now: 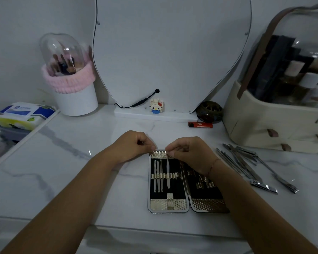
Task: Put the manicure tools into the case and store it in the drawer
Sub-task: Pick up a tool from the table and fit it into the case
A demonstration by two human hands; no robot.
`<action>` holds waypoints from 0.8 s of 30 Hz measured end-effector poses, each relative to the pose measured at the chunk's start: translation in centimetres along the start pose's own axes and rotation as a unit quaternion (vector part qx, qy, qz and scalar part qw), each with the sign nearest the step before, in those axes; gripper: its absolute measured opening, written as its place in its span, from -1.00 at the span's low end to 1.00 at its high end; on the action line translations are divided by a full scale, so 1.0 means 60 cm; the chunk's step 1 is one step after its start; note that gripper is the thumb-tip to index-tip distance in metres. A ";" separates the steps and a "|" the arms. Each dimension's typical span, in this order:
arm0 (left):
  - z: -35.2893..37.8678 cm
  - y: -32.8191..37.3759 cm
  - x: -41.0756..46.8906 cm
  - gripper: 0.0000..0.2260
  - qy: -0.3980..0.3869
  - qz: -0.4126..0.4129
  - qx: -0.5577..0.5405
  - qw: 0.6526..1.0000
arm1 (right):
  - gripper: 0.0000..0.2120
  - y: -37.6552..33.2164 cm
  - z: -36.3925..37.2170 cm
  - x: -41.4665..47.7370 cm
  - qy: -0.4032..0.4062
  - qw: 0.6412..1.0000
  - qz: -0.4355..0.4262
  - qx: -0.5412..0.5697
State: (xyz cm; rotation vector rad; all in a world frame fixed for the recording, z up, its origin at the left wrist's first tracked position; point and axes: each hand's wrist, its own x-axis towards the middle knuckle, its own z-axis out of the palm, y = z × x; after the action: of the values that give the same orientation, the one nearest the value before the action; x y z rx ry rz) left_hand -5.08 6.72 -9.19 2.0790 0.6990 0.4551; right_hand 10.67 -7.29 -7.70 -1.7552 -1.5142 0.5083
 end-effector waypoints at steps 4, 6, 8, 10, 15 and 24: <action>-0.001 -0.002 -0.001 -0.93 0.000 -0.001 0.003 1.000 | -0.88 0.001 -0.002 -0.002 0.000 1.000 0.009 0.009; -0.001 -0.003 -0.001 -0.94 0.000 -0.002 0.007 1.000 | -0.88 -0.001 -0.001 -0.003 -0.003 1.000 0.012 0.014; -0.001 -0.002 0.000 -0.93 0.001 -0.003 0.005 1.000 | -0.88 -0.006 -0.004 -0.007 0.000 1.000 0.011 0.021; -0.001 -0.002 -0.001 -0.89 0.001 -0.002 -0.010 1.000 | -0.87 -0.005 -0.022 -0.014 0.032 0.999 0.019 0.012; 0.001 -0.003 -0.002 -0.88 0.002 0.000 -0.025 1.000 | -0.88 0.044 -0.120 -0.045 0.156 0.974 0.130 -0.104; 0.001 -0.009 -0.001 -0.93 0.004 0.001 -0.008 1.000 | -0.88 0.085 -0.142 -0.068 0.100 0.953 0.210 -0.195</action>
State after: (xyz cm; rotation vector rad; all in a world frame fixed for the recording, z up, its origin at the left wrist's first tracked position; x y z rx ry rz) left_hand -5.24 6.89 -9.67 2.0631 0.6958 0.4689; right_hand 19.24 -13.68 -6.75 -2.3819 -1.1518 0.2290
